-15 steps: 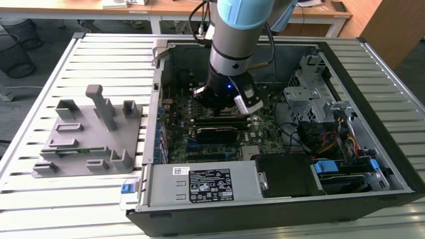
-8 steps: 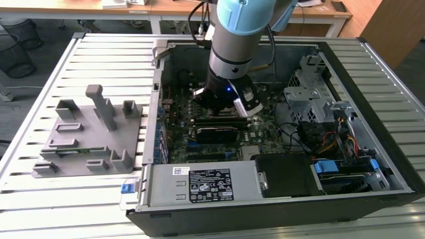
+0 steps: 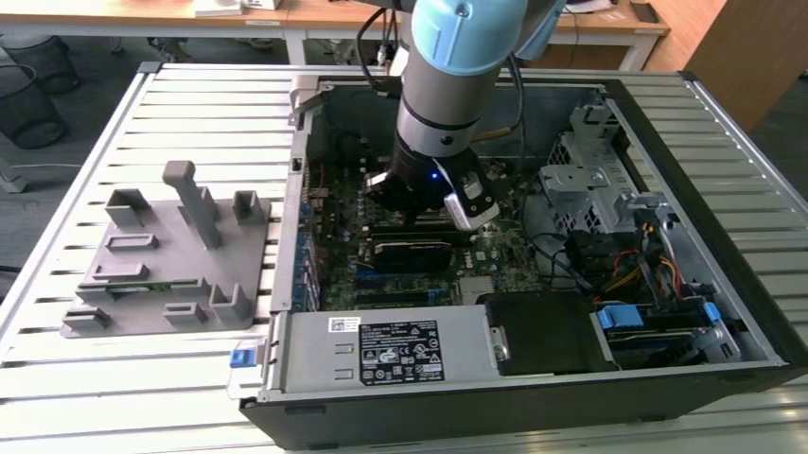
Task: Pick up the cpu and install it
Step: 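Install the second cpu locking lever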
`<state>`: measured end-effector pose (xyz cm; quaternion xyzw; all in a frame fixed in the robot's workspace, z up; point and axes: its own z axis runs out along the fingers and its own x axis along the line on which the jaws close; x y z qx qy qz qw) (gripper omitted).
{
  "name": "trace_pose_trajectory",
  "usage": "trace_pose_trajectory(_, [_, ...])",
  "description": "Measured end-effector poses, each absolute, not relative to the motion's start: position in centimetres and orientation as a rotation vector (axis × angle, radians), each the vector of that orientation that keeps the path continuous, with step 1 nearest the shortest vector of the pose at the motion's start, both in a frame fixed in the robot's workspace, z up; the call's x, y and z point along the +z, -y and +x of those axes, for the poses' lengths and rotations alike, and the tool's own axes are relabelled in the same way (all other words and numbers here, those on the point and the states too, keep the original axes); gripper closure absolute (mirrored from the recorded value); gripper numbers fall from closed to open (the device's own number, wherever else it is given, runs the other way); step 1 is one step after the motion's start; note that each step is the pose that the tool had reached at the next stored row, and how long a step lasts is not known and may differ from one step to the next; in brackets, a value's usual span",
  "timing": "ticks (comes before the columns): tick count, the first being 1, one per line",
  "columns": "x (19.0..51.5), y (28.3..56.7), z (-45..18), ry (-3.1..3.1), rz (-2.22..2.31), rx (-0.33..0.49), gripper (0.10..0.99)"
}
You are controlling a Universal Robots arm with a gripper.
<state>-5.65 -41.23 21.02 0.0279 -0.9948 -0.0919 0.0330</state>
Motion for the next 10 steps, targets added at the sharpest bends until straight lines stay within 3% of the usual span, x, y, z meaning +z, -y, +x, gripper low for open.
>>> trace_pose_trajectory(10, [20.26, 41.27, -5.88, 3.059, 0.087, -0.313, 0.980])
